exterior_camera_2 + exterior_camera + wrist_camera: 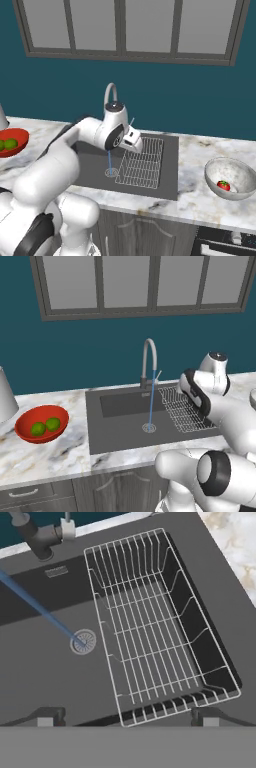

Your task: Pick the limes from the sink and place them in one bowl. Place the tomato in the other bowl. Then turn off the sink faucet.

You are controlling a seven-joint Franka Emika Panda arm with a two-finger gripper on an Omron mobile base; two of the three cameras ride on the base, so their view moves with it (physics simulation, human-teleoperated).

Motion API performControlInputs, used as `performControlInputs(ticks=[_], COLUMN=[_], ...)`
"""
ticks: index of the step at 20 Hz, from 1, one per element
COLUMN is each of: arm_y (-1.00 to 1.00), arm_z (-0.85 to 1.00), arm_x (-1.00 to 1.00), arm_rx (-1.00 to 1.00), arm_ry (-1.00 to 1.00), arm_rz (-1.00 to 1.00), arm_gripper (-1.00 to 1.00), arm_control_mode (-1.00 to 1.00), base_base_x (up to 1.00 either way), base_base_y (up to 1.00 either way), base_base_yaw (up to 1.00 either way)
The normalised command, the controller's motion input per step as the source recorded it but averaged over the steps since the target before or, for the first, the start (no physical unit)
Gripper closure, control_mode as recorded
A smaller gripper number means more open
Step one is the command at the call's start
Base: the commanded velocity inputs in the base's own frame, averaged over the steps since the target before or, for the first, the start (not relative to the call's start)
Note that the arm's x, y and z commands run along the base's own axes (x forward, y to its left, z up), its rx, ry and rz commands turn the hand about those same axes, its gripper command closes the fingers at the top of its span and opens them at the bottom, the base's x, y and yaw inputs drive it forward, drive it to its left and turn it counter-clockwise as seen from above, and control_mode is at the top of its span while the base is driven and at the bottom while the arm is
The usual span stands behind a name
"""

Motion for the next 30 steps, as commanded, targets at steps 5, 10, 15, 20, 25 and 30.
performControlInputs(ticks=[5,10,15,20,25,30], arm_y=[0.18,0.19,0.05,0.00,0.01,0.04], arm_z=[0.00,0.00,0.02,0.05,0.04,0.00], arm_x=[0.00,0.00,0.10,0.23,0.34,0.27], arm_rx=[0.16,0.18,0.18,0.14,0.07,0.00], arm_ry=[-0.09,-0.02,-0.01,-0.10,-0.12,-0.10], arm_rz=[0.00,0.00,0.00,0.00,0.00,0.01], arm_gripper=[-1.00,-1.00,-1.00,-1.00,-1.00,-1.00], arm_control_mode=[-1.00,-1.00,-1.00,-1.00,-1.00,-1.00], base_base_x=[0.00,0.00,0.00,0.00,0.00,0.00], base_base_y=[0.00,0.00,0.00,0.00,0.00,0.00], base_base_yaw=[0.00,0.00,0.00,0.00,0.00,0.00])
